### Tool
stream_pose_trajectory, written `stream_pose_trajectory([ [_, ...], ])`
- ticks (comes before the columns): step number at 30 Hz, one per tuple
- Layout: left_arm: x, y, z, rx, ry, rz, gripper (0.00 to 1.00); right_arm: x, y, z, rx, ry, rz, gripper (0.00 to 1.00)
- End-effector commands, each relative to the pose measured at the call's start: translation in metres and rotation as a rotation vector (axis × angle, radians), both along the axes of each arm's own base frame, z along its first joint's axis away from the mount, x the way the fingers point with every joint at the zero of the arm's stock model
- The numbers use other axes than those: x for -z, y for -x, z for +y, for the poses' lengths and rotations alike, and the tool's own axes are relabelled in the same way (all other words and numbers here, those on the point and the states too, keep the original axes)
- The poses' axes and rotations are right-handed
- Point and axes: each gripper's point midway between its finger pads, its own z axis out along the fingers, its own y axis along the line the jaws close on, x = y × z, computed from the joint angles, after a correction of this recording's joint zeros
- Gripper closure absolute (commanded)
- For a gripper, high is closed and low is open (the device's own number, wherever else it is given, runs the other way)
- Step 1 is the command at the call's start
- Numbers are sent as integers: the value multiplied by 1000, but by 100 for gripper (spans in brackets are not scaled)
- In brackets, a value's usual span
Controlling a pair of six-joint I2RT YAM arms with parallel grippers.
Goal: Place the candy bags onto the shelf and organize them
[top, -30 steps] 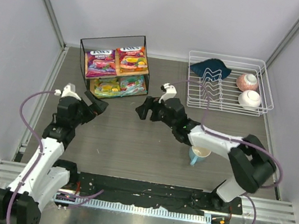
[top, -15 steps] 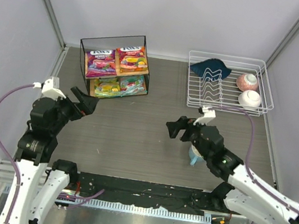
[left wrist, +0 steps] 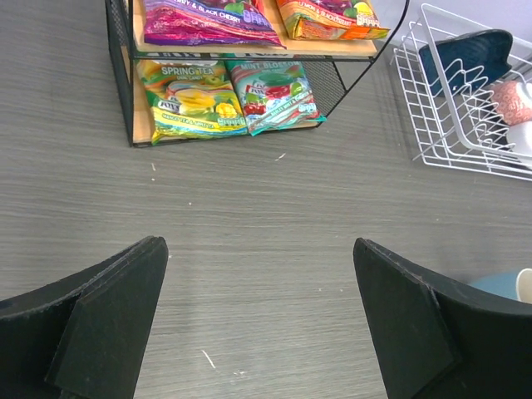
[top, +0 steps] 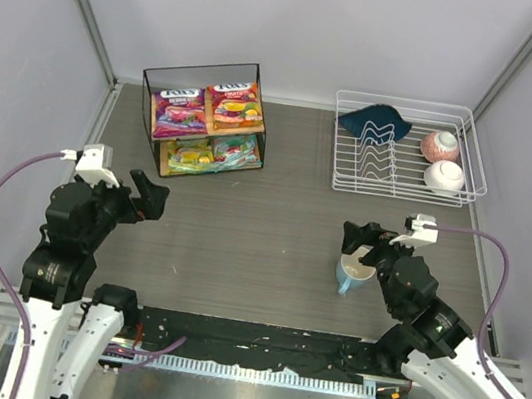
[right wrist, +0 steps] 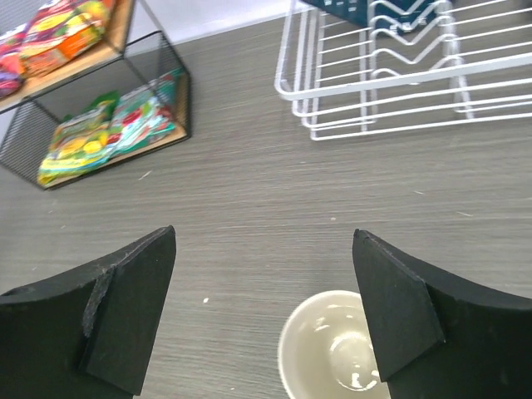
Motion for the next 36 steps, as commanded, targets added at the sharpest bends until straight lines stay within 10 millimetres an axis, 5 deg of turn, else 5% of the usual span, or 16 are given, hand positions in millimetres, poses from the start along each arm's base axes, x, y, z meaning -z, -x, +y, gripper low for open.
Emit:
stream_pose_trajectory([
  [1,-11,3,5,13,-78,-100,0,3,1,-42,195,44,-6,7],
  [7,7,6,14,-35,-82,-87,0,-6,10,-79,345,7,-61,5],
  [16,12,3,27,-120,-81,-71,0,2,18,-100,427,-59,-94,4],
  [24,22,-2,31,-149,-85,-30,0,16,10,-91,438,-39,-42,3],
  [36,30,-7,26,-126,-83,14,0,39,-10,-49,309,82,56,0],
])
